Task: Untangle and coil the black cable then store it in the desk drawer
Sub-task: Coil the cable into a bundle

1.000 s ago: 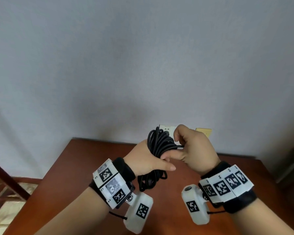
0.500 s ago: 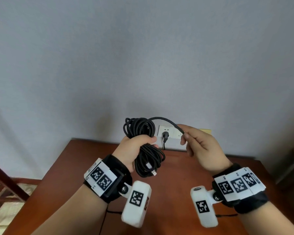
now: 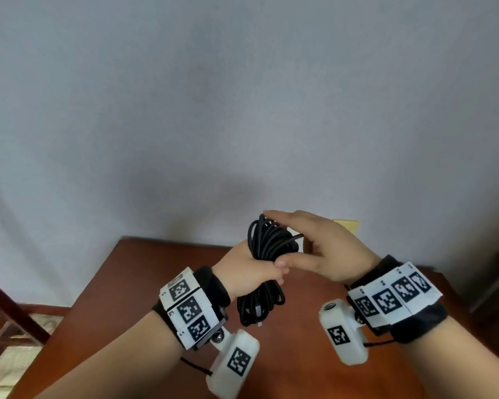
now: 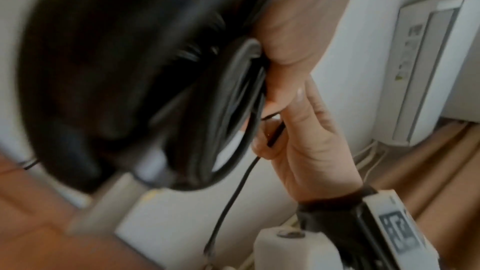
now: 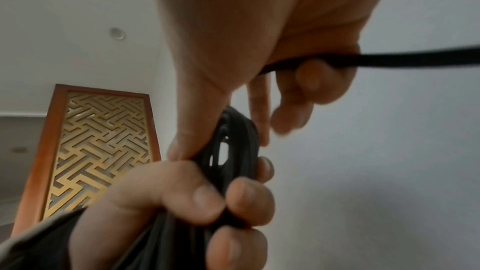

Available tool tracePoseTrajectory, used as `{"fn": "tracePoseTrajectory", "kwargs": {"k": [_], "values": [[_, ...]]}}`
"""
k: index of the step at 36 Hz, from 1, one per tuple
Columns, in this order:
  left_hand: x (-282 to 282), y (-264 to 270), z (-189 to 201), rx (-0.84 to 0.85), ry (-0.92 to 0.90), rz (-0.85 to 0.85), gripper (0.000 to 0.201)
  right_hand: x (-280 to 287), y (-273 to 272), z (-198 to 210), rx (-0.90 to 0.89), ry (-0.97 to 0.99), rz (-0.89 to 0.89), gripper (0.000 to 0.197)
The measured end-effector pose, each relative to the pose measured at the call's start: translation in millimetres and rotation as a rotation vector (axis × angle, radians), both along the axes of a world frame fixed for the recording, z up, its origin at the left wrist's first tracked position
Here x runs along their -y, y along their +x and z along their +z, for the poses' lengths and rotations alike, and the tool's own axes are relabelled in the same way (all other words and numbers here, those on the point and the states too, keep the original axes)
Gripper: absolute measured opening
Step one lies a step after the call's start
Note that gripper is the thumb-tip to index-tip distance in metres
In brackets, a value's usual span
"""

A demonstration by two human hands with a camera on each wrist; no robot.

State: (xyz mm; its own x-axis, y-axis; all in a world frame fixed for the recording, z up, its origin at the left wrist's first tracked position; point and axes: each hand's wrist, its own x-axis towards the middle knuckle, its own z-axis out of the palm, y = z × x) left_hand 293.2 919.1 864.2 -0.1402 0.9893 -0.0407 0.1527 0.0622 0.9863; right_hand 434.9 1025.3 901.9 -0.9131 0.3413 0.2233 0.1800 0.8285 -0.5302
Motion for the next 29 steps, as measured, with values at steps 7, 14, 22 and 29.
{"fn": "tracePoseTrajectory", "kwargs": {"k": [7, 14, 22, 29], "values": [[-0.5, 2.0, 10.1, -0.291, -0.004, -0.237, 0.021, -0.2, -0.9, 15.0, 0.185, -0.127, 0.103, 0.091], [-0.8, 0.6, 16.6, -0.191, 0.016, -0.333, 0.022, 15.1, -1.3, 12.2, -0.083, -0.356, 0.121, 0.054], [-1.6, 3.4, 22.9, 0.081, 0.011, -0.243, 0.045, 18.9, -2.9, 4.2, -0.406, -0.468, 0.066, 0.041], [7.1, 2.3, 15.0, 0.225, -0.090, -0.240, 0.057, 16.6, 0.6, 6.9, -0.500, -0.504, 0.021, 0.036]]}}
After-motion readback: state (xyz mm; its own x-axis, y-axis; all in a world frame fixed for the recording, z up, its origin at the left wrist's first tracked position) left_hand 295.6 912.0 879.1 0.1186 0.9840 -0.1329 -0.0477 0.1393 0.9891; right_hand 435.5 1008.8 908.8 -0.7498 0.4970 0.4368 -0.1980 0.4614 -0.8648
